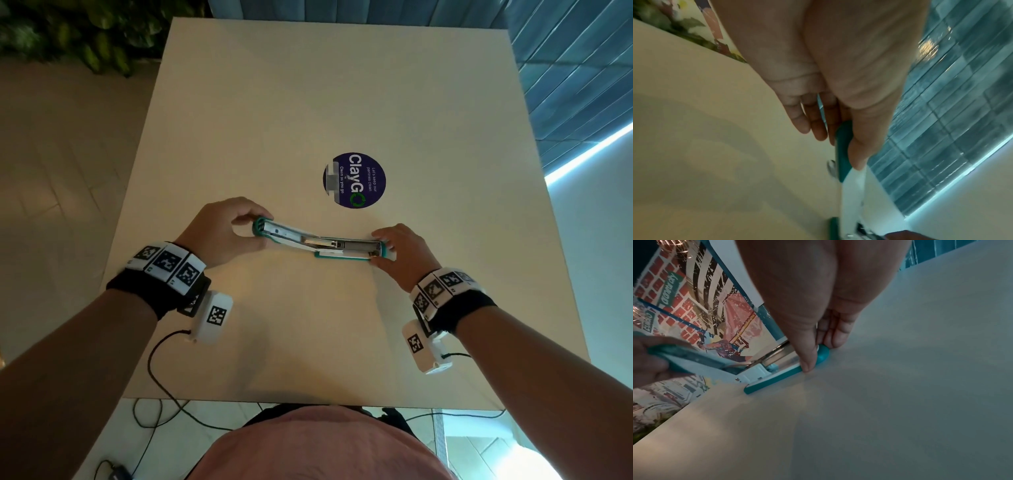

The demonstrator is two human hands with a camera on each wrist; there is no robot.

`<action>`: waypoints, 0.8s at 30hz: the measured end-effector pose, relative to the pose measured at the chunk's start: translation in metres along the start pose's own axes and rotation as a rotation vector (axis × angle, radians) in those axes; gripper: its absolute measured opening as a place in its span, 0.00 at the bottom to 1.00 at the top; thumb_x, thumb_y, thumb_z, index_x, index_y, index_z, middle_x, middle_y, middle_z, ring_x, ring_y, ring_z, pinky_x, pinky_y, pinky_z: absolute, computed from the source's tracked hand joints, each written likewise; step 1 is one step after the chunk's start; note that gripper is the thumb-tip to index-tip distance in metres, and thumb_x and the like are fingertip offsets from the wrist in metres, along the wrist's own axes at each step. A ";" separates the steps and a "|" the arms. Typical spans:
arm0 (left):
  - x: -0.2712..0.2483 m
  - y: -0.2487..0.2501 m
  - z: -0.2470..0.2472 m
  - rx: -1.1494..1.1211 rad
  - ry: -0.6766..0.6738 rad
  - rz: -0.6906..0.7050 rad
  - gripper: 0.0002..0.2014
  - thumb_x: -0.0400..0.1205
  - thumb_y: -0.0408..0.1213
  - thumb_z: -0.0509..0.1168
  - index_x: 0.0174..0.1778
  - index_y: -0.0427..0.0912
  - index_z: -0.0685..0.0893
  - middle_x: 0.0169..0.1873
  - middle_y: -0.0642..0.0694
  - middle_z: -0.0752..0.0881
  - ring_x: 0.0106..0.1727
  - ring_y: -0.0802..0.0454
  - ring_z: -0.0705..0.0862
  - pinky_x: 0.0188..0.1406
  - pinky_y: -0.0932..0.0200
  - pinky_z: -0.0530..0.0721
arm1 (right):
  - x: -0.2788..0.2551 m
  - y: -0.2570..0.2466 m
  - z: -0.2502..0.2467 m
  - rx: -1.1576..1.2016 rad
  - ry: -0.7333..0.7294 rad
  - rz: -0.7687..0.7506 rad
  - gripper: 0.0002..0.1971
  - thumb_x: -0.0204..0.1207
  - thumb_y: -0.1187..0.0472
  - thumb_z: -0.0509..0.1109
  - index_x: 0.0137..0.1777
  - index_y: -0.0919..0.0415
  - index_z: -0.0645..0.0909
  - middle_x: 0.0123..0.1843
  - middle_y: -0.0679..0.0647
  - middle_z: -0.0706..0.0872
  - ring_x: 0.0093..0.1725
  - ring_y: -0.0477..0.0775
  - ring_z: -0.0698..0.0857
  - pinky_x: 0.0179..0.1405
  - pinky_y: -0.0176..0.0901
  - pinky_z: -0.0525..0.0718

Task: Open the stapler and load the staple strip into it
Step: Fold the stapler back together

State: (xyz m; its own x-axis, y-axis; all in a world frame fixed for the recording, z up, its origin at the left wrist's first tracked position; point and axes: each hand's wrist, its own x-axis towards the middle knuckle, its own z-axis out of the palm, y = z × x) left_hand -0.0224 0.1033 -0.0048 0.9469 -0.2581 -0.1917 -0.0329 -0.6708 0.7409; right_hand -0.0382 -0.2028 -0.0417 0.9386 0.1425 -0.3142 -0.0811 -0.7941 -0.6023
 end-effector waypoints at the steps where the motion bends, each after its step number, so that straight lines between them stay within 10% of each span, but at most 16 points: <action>1: 0.002 0.010 0.001 -0.040 -0.004 0.016 0.18 0.68 0.34 0.77 0.52 0.50 0.85 0.51 0.50 0.89 0.55 0.58 0.85 0.60 0.76 0.77 | 0.000 0.000 0.000 0.002 -0.002 0.000 0.22 0.68 0.64 0.76 0.62 0.61 0.78 0.58 0.61 0.82 0.57 0.59 0.80 0.64 0.56 0.80; 11: 0.042 0.079 0.087 0.080 -0.103 0.259 0.18 0.70 0.42 0.73 0.56 0.46 0.84 0.48 0.48 0.85 0.49 0.55 0.81 0.53 0.62 0.78 | 0.001 0.002 0.000 0.000 0.001 0.011 0.17 0.67 0.63 0.76 0.56 0.60 0.80 0.55 0.60 0.83 0.54 0.59 0.81 0.59 0.56 0.81; 24: 0.058 0.071 0.130 0.165 -0.283 0.200 0.23 0.76 0.38 0.69 0.67 0.39 0.77 0.56 0.38 0.79 0.61 0.43 0.74 0.66 0.49 0.74 | 0.002 0.008 -0.004 -0.014 -0.038 -0.012 0.18 0.68 0.62 0.76 0.58 0.62 0.79 0.54 0.62 0.81 0.54 0.60 0.80 0.59 0.56 0.81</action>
State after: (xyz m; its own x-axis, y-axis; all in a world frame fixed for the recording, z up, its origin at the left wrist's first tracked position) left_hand -0.0117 -0.0497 -0.0468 0.7919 -0.5611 -0.2411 -0.2808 -0.6851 0.6722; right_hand -0.0354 -0.2108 -0.0442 0.9260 0.1740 -0.3350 -0.0651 -0.8005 -0.5957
